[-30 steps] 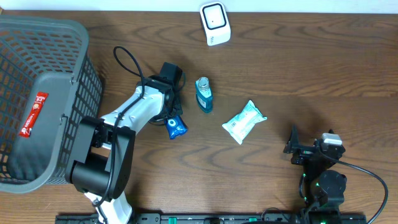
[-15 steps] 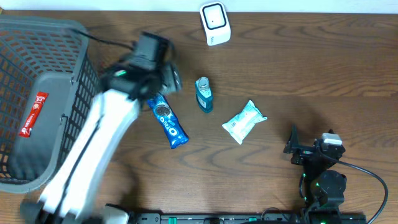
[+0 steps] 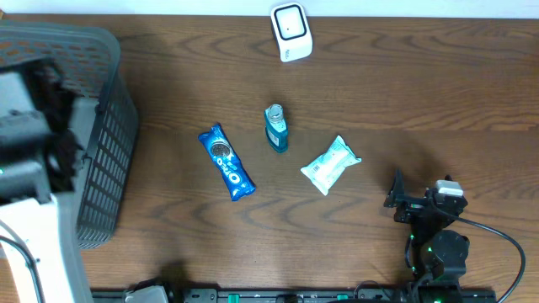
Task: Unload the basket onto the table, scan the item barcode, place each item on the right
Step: 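Reach the left gripper into the basket toward the red Nescafe stick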
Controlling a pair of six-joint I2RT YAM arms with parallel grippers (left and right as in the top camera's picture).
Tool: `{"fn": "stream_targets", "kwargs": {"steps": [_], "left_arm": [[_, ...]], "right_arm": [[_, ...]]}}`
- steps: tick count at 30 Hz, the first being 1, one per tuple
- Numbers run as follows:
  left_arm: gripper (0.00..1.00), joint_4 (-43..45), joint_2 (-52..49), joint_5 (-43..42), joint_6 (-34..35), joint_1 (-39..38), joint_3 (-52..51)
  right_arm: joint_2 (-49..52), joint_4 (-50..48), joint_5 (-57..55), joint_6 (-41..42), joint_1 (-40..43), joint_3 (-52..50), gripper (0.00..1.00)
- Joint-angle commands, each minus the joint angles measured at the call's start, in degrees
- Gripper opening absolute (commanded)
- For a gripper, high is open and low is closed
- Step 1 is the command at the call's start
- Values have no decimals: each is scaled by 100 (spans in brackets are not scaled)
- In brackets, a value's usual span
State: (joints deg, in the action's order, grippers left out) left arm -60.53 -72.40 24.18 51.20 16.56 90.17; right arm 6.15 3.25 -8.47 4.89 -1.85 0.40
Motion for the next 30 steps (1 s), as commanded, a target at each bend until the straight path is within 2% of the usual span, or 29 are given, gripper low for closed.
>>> {"fn": "stream_targets", "kwargs": {"steps": [1,4,7,13,15,18,24,30], "left_arm": [[98,-50,-557,-173,675,822,-118],[98,-50,-1137,-273,94,1237,-118],[98,-24,-1786,-275,116,1427,-118],[98,-15,-2986,-273,1480,1532,-118],[98,155,-3324,-273,1663,1530,-118],[98,575,-3757,-271,1578,1532,-118],[98,1547,-4439,-247,704,1537,-118],[98,1996,-4955,-247,691,1545,-118]], "right_arm": [[-13,22,-22,-70,-50,-9,99],[-13,22,-22,-70,-50,-9,99],[-13,22,-22,-70,-50,-9,99],[-13,22,-22,-70,-50,-9,99],[-13,22,-22,-70,-50,-9,99],[-13,20,-22,-70,-50,-9,99],[-13,22,-22,-70,-50,-9,99],[-13,20,-22,-70,-50,-9,99]]}}
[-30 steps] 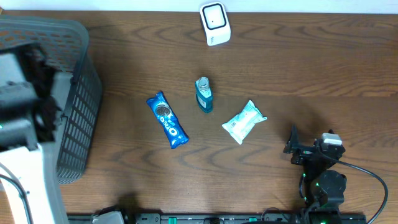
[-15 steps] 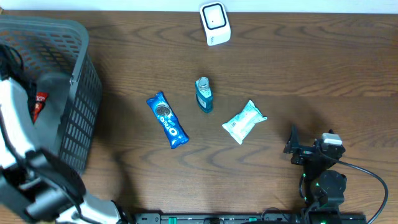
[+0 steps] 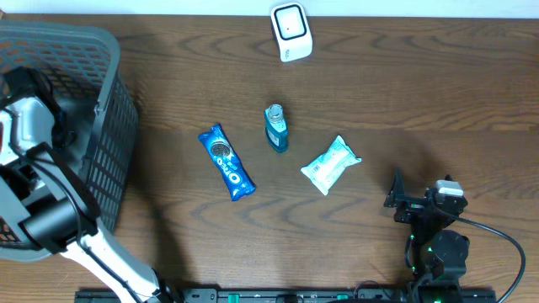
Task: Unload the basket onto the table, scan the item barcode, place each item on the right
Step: 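Reach the left gripper into the basket toward the red Nescafe stick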
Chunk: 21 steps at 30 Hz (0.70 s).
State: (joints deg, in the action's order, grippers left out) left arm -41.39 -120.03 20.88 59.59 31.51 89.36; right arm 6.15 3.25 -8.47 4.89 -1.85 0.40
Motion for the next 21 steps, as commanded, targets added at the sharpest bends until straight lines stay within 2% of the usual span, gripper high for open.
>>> {"fn": "stream_targets", "kwargs": {"steps": [1,11,12,15,16,17,21], "left_arm": [[98,162,-271,81,-146,59,-37],[98,420,-807,120,-127,127,-42],[94,409,-872,122,-129,136,-42],[29,295,-977,122,-129,168,-55],[15,267,-990,122,-129,175,-68],[8,243,-990,122,-131,186,-81],[7,118,-988,177,-319,214,-90]], "right_arm": [[-13,22,-22,-70,-50,-9,99],[-13,20,-22,-70,-50,-9,99],[-13,22,-22,-70,-50,-9,99],[-13,22,-22,-70,-50,-9,99],[-13,22,-22,-70,-50,-9,99],[-13,22,-22,-70,-50,-9,99],[-13,20,-22,-70,-50,-9,99]]}}
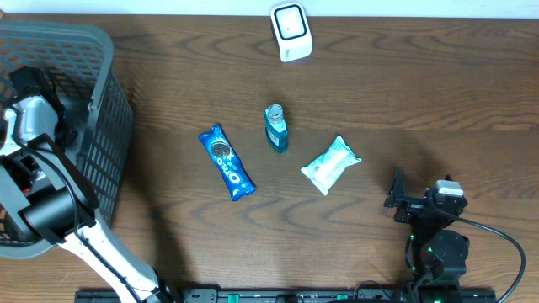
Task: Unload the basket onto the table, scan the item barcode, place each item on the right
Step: 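Reach the left gripper into the basket toward the red Nescafe stick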
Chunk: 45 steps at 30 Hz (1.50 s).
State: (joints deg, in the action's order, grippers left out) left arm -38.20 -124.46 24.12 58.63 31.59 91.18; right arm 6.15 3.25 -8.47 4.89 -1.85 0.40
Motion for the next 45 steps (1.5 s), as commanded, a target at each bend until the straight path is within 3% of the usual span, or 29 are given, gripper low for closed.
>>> {"fn": "stream_targets", "kwargs": {"steps": [1,9,15,23,29,35,45], "left_arm": [[7,-203,-544,-122,-332,205,-271],[8,-614,-313,-50,-365,203,-271],[32,-949,92,-50,-63,214,-271],[49,-1316,363,-50,323,214,-271],[50,-1497,417,-22,452,214,-271],[51,-1908,437,319,1215,245,-273],[56,-1681,437,713,1228,310,-271]], "right_arm": [[-13,22,-22,-70,-50,-9,99],[-13,22,-22,-70,-50,-9,99],[-13,22,-22,-70,-50,-9,99],[-13,22,-22,-70,-50,-9,99],[-13,22,-22,-70,-50,-9,99],[-13,20,-22,-70,-50,-9,99],[-13,22,-22,-70,-50,-9,99]]}}
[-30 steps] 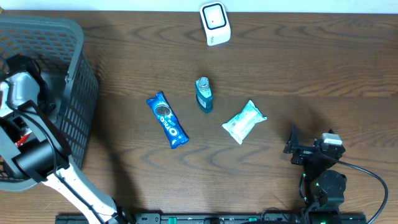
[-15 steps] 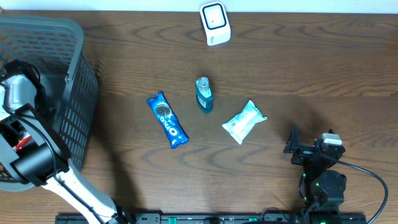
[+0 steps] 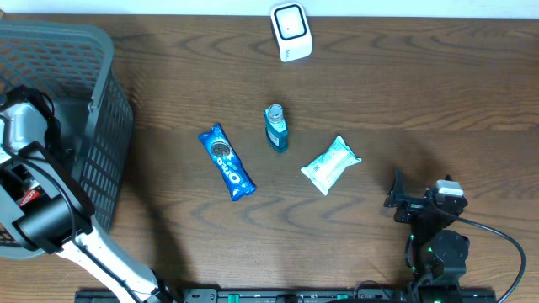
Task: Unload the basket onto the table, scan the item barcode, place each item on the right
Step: 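Reach the left gripper into the basket toward the red Nescafe stick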
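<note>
The white barcode scanner (image 3: 290, 32) stands at the table's far edge, near the middle. Three items lie mid-table: a blue Oreo pack (image 3: 226, 162), a small teal bottle (image 3: 276, 128) and a white-and-teal pouch (image 3: 331, 164). My left arm (image 3: 18, 128) reaches over the grey basket at far left, and its fingers cannot be made out. My right gripper (image 3: 395, 192) rests at the front right, its fingers showing as one narrow dark shape. It holds nothing and stays clear of the pouch.
A grey mesh basket (image 3: 93, 93) fills the left end of the table, with the left arm's links and cable over it. The right arm's base and black cable (image 3: 497, 231) sit at the front right edge.
My left arm has shifted a little toward the near left over the basket. The basket looks slightly nudged. The items, the scanner and the right arm are unchanged.
At first my left arm was high over the basket, large in the view. It was then lower, inside the basket's outline, and has stayed there with small shifts. The three items, the scanner and the right arm have not moved.
</note>
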Controlling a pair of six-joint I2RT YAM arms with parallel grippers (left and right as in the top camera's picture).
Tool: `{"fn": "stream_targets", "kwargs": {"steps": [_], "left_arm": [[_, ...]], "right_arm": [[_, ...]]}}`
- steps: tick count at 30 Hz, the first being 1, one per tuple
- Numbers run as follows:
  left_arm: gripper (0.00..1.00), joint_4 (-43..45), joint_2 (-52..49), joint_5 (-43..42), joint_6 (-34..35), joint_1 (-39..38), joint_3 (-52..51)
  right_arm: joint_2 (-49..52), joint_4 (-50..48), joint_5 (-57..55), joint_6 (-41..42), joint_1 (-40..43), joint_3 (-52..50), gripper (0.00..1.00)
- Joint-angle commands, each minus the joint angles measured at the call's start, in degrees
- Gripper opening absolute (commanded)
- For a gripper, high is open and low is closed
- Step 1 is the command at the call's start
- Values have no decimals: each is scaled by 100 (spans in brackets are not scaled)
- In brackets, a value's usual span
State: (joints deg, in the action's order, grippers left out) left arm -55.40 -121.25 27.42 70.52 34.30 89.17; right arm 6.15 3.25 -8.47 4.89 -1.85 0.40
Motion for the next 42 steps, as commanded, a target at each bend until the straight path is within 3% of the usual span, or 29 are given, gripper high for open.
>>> {"fn": "stream_targets", "kwargs": {"steps": [1,6,12,16,21,23,25,26,27,31,34,36,42], "left_arm": [[57,81,116,481,-44,37,-70],[61,98,131,1180,-127,33,-70],[63,-26,131,1180,-201,44,-98],[64,302,131,1169,-1762,44,-98],[65,927,131,361,-4640,50,-98],[65,841,136,254,-4857,76,-98],[65,741,136,258,-4603,129,-98],[78,660,136,260,-4301,166,-98],[80,564,136,260,-3871,210,-98],[82,-136,136,254,-1353,389,-98],[93,-439,136,28,181,459,-173],[100,-415,136,-186,623,468,-267],[98,-251,136,-538,1766,463,-507]], "right_arm": [[-13,22,-22,-70,-50,-9,99],[-13,22,-22,-70,-50,-9,99],[-13,22,-22,-70,-50,-9,99],[-13,22,-22,-70,-50,-9,99],[-13,20,-22,-70,-50,-9,99],[-13,20,-22,-70,-50,-9,99],[-13,22,-22,-70,-50,-9,99],[-13,22,-22,-70,-50,-9,99],[-13,22,-22,-70,-50,-9,99],[-13,22,-22,-70,-50,-9,99],[-13,22,-22,-70,-50,-9,99],[-13,22,-22,-70,-50,-9,99],[-13,22,-22,-70,-50,-9,99]]}}
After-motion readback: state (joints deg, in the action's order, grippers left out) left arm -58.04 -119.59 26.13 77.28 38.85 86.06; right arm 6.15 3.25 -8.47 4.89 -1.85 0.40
